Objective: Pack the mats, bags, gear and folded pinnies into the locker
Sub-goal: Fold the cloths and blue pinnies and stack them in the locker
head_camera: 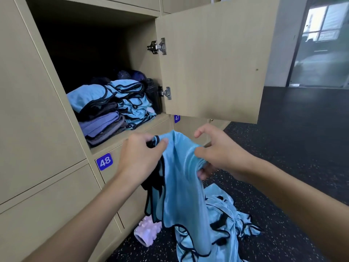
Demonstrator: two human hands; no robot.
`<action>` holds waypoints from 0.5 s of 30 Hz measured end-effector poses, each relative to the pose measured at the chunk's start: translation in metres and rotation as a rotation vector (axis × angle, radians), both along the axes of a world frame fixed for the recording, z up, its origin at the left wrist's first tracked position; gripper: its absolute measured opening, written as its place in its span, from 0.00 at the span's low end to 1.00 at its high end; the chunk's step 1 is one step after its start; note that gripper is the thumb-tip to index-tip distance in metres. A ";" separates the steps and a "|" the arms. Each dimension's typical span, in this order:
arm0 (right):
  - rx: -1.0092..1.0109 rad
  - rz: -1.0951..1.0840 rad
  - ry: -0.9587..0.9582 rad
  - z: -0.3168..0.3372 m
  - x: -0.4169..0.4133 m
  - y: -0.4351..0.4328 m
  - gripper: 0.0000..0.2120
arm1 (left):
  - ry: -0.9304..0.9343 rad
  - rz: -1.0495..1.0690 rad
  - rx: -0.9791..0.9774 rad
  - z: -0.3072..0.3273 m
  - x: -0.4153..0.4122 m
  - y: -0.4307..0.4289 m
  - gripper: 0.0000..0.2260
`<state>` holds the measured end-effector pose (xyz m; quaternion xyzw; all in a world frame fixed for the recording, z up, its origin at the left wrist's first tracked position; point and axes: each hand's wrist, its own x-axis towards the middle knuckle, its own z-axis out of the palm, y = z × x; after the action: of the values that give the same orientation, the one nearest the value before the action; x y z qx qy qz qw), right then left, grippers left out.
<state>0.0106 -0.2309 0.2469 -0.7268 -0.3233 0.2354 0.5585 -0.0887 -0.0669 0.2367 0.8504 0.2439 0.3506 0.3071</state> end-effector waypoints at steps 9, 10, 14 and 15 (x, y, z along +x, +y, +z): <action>0.181 0.103 0.208 0.006 -0.009 0.010 0.12 | -0.012 -0.449 -0.440 0.001 0.004 -0.020 0.13; 0.195 0.115 0.226 0.007 -0.008 0.009 0.16 | -0.001 -0.475 -0.440 0.001 0.002 -0.018 0.11; 0.259 0.131 0.161 0.008 -0.008 0.004 0.24 | -0.088 -0.428 -0.609 0.005 0.001 -0.013 0.08; 0.277 0.080 0.100 0.008 -0.006 0.004 0.23 | -0.114 -0.415 -0.661 0.008 0.000 -0.012 0.06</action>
<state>0.0042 -0.2265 0.2550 -0.6167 -0.3530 0.2463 0.6591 -0.0884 -0.0791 0.2449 0.7161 0.1491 0.2304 0.6418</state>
